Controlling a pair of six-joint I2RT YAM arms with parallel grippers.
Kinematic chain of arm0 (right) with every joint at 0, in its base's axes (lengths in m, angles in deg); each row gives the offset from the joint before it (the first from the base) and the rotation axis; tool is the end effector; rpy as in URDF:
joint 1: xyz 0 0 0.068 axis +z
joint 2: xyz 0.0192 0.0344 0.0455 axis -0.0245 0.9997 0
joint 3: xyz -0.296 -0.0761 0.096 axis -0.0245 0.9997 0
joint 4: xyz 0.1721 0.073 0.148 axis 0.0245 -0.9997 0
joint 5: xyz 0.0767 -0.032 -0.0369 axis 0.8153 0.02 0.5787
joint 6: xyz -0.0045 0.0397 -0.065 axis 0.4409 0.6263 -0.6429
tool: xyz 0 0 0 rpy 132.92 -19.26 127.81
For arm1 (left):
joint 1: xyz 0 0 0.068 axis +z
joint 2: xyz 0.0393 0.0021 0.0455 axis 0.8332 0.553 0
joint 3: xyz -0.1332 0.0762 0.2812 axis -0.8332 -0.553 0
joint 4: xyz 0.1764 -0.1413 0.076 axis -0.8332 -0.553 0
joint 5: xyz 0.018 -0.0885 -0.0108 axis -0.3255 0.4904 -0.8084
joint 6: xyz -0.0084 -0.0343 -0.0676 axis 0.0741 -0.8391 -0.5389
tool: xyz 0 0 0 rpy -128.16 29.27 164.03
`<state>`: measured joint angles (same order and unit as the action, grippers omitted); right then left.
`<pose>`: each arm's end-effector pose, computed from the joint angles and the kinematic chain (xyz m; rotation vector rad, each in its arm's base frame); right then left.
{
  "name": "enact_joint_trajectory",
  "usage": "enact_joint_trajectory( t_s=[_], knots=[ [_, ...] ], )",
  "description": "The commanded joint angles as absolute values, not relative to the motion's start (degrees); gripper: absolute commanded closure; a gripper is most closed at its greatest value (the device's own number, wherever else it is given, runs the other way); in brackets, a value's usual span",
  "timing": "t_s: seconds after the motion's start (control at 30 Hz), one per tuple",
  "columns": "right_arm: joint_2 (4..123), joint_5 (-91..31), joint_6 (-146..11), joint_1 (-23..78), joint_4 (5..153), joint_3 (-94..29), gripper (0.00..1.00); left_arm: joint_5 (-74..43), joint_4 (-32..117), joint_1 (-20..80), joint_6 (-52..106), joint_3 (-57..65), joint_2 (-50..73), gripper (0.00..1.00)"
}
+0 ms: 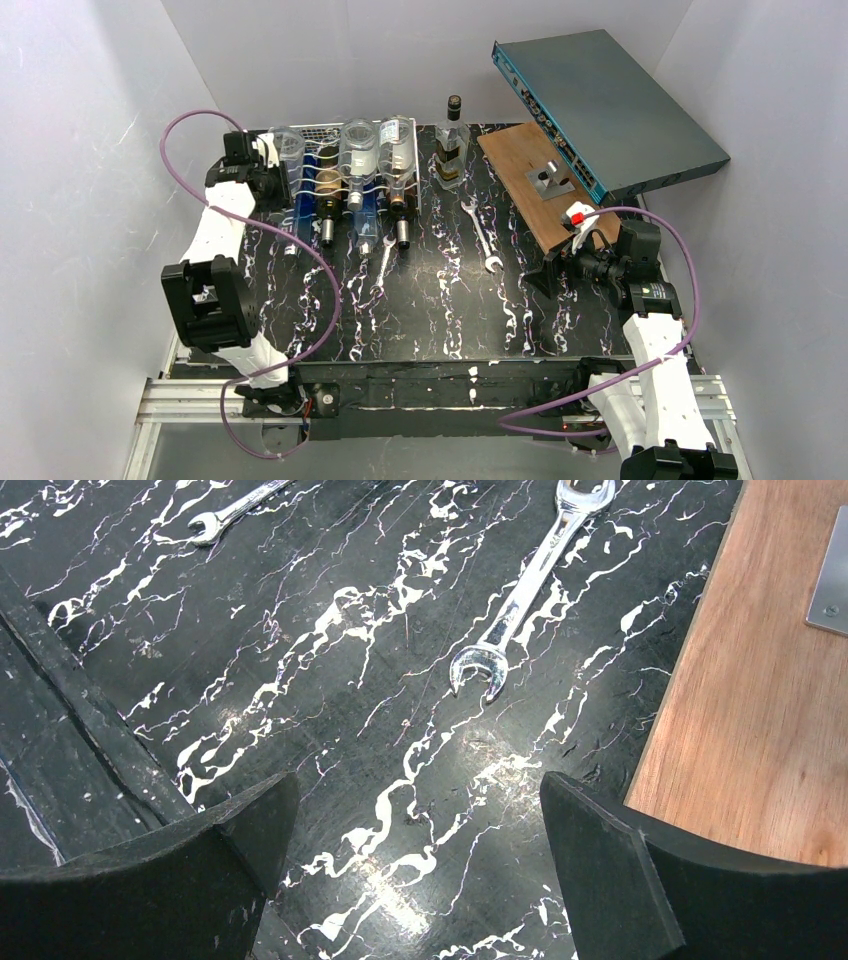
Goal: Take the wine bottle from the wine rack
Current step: Pick up the wine bottle from the wine rack.
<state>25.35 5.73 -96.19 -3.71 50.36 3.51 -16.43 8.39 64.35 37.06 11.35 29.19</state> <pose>0.1186 0.0399 0.3075 -0.7537 1.8741 0.5529 0.3600 0.0418 0.3337 -0.1249 2.3556 -0.0928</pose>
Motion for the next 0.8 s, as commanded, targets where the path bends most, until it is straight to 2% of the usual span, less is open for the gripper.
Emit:
enact_joint_trajectory(
  t_s=[0.0,0.47,0.77],
  knots=[
    [24.9,7.0,-97.1,-4.1,51.2,2.4,0.00,-15.3,16.4,64.3,36.7,12.6,20.2,1.00],
    [24.5,7.5,-97.5,-4.2,50.9,2.5,0.00,-12.0,13.6,64.3,32.0,7.7,9.8,1.00],
    [23.9,7.8,-97.8,-4.2,50.9,2.7,0.00,-6.7,9.6,64.3,26.3,1.3,-1.8,1.00]
  ],
)
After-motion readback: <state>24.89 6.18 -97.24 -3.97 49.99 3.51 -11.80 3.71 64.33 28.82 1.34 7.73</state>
